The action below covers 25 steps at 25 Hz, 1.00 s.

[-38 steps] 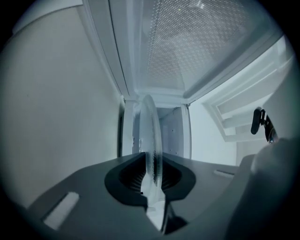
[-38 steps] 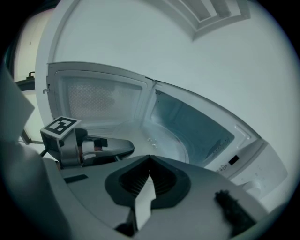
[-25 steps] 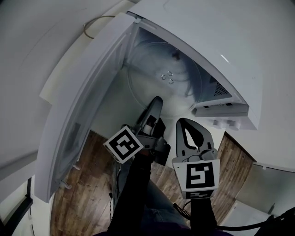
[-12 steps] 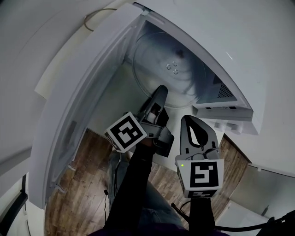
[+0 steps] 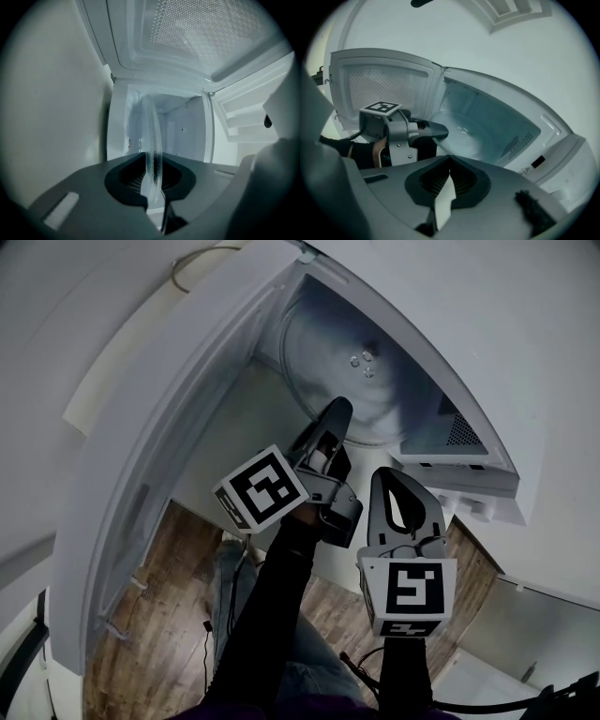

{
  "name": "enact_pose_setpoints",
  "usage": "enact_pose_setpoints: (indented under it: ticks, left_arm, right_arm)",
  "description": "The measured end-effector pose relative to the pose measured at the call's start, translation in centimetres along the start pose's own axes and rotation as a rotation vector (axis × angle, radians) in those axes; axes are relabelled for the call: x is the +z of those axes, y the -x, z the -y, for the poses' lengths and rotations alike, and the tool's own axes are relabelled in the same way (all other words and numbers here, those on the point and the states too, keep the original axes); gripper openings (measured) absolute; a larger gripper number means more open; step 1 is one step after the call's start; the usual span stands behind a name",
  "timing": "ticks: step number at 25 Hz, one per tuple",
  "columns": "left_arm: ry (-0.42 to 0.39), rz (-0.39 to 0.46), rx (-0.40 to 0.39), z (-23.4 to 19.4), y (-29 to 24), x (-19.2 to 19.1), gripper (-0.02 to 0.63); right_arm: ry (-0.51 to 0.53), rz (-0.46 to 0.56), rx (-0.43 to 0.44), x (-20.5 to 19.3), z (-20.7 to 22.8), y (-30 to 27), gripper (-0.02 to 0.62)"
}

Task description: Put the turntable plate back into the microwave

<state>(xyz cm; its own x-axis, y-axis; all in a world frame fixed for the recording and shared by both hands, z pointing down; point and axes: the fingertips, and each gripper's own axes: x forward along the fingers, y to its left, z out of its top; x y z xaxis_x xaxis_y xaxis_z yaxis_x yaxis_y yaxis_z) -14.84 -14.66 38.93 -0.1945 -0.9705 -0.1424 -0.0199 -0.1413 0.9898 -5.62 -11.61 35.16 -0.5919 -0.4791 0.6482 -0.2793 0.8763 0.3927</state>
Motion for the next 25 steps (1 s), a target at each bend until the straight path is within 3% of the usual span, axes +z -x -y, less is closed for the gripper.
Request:
enact_pose_setpoints:
  ticks: [13,21,25]
  left_arm:
    - [0.02,-0.013,0.006,-0.2,-1.7,0.1,0.044]
    - [0.04,-0.023,0.025,-1.0,-2.3,0.3,0.044]
    - [0.029,-0.036,0.028,-1.1,-2.8,0.4,0.046]
  right_arm:
    - [-0.055,-0.017,-0.021,-0.9,1.2,-0.8,0.009]
    - [-0.214,0.023,0.045,-1.2,1.0,-2.3,0.011]
    - [-0.372,0.059,0.119,-1.2,1.1,-3.2,0.011]
